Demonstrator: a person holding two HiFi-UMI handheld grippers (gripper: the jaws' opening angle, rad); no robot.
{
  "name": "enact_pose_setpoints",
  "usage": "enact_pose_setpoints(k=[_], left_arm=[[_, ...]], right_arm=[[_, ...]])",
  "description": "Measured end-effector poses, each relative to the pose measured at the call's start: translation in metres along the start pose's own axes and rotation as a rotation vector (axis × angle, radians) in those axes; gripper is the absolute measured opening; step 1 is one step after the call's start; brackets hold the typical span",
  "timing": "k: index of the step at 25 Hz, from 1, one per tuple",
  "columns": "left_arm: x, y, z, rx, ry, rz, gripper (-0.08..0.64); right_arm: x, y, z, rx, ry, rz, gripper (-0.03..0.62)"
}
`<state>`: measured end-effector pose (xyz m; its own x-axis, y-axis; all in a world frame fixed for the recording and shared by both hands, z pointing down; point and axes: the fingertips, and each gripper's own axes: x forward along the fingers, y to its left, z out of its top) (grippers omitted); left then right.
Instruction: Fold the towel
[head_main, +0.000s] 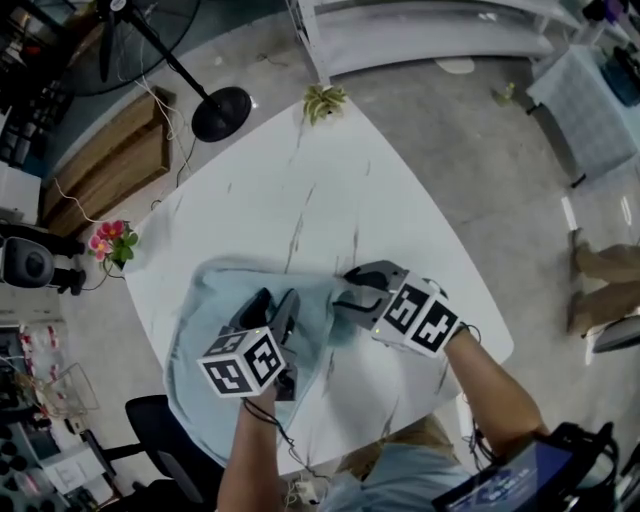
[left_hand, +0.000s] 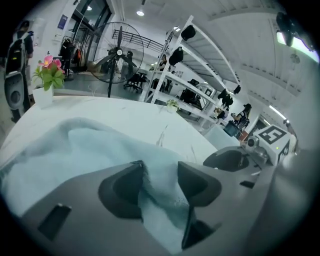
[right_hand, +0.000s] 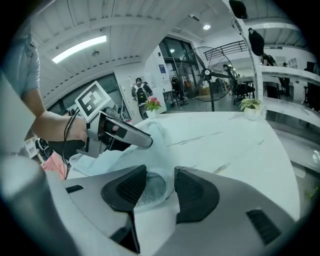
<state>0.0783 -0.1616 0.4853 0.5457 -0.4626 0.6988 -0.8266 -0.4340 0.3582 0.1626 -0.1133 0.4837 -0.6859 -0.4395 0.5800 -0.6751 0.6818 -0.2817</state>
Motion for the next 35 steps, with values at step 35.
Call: enact_pose_setpoints(k=[35], left_arm=[[-0.173, 0.104, -0.153, -0.194, -0.047, 0.162, 0.057]], right_arm=[[0.097, 0.255, -0.044, -0.531, 0.199, 0.187, 0.029]])
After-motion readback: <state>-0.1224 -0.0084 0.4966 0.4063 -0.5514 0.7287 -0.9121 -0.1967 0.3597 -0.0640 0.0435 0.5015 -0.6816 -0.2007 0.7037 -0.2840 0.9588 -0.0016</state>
